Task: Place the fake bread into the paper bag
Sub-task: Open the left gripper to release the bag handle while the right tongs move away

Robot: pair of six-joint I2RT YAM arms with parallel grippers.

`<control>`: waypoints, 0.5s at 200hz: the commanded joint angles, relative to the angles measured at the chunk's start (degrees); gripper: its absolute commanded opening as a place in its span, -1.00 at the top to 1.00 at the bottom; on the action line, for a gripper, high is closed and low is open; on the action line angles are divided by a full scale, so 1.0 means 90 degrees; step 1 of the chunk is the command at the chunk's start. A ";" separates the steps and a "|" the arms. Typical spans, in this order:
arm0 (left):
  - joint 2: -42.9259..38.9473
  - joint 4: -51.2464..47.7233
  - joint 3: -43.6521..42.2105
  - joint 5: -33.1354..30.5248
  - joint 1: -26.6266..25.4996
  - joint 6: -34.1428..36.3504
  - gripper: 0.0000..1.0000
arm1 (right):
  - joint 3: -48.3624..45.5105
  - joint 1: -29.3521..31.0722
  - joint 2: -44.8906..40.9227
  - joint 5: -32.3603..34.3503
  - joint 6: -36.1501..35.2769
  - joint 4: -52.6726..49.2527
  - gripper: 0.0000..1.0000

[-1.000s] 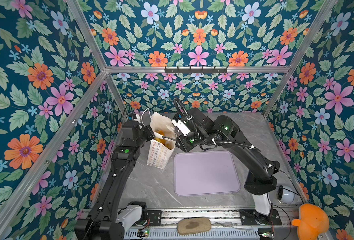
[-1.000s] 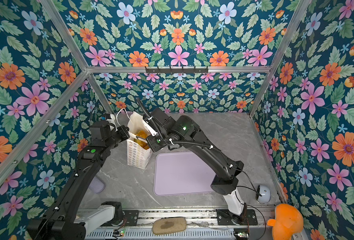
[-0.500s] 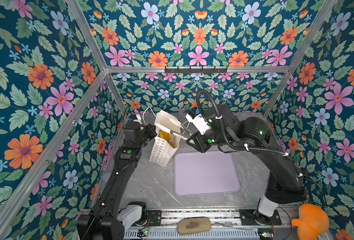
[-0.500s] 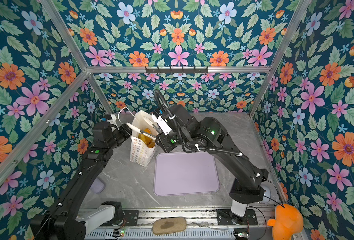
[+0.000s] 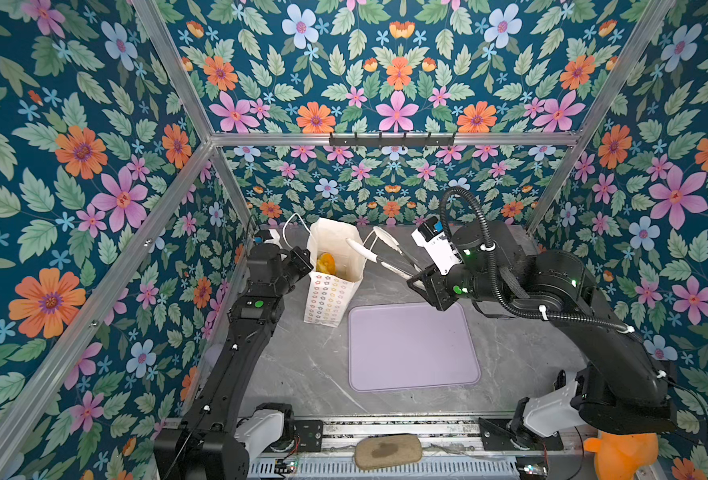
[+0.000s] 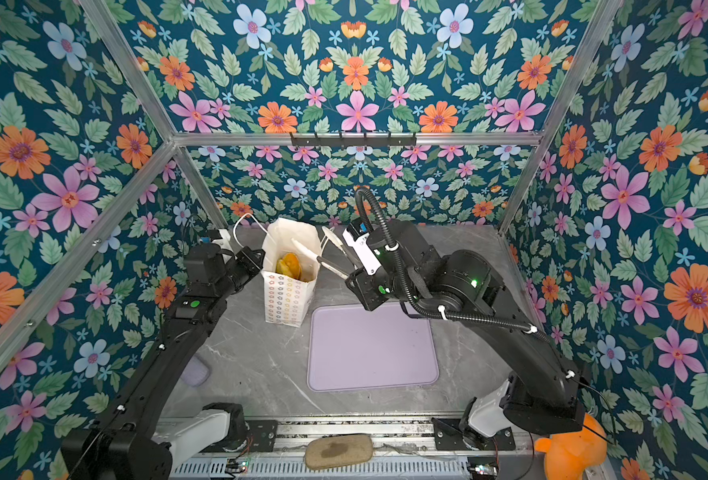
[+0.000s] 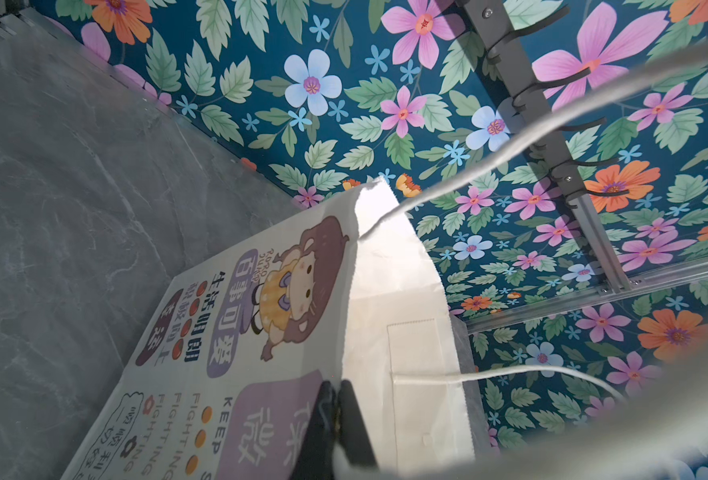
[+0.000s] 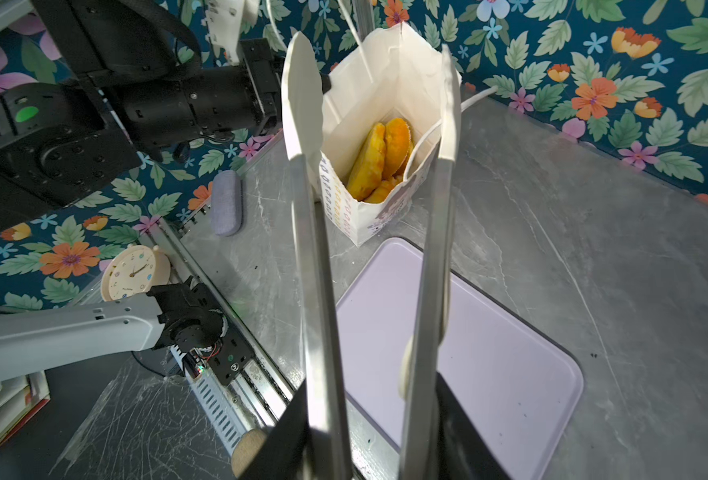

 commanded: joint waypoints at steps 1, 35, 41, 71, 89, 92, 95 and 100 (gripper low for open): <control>-0.0131 0.0178 -0.0082 -0.0126 0.0014 0.0094 0.96 | -0.0357 -0.0196 -0.0278 0.0052 0.0155 0.0373 0.19; -0.0307 -0.0112 -0.0165 -0.0341 0.0043 0.0259 0.51 | -0.1106 -0.0718 -0.0831 -0.0160 0.0279 0.0486 0.20; -0.0316 -0.0169 -0.0158 -0.0387 0.0052 0.0309 0.42 | -0.1223 -0.0798 -0.0911 -0.0176 0.0290 0.0495 0.20; -0.0301 -0.0693 0.0097 -0.0666 0.0072 0.0758 0.06 | -0.1739 -0.1208 -0.1214 -0.0209 0.0312 0.0419 0.21; -0.0364 -0.0999 0.0253 -0.0912 0.0081 0.1085 -0.14 | -0.2119 -0.1456 -0.1386 -0.0263 0.0332 0.0427 0.21; -0.0386 -0.1059 0.0285 -0.0953 0.0080 0.1145 -0.17 | -0.2186 -0.1508 -0.1414 -0.0276 0.0342 0.0436 0.21; -0.0407 -0.1102 0.0312 -0.0991 0.0082 0.1202 -0.19 | -0.2252 -0.1558 -0.1441 -0.0279 0.0347 0.0453 0.21; -0.0429 -0.1179 0.0359 -0.1074 0.0082 0.1293 -0.24 | -0.2376 -0.1628 -0.1493 -0.0293 0.0355 0.0482 0.21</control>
